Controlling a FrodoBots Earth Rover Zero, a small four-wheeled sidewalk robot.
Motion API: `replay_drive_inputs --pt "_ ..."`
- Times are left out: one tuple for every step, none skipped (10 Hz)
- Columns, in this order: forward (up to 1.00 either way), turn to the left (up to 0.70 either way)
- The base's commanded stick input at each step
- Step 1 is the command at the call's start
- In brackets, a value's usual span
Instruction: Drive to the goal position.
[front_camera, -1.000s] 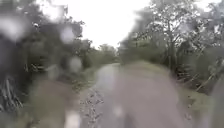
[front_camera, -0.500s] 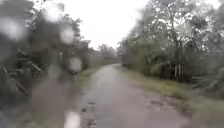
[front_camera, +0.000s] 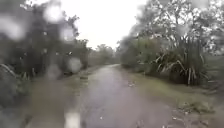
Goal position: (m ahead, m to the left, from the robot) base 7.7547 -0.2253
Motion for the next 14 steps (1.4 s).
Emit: replay_drive_inputs --pt "0.85 0.34" --pt "0.85 0.34" --pt "0.85 0.1" --pt "0.85 0.0" --pt "0.85 0.0" --pt "0.85 0.0" --pt "0.85 0.0" --pt "0.85 0.34" --pt "0.85 0.34" --pt "0.85 0.0" --pt "0.85 0.0" --pt "0.85 0.0" --pt "0.85 0.05" --pt "0.85 0.16"
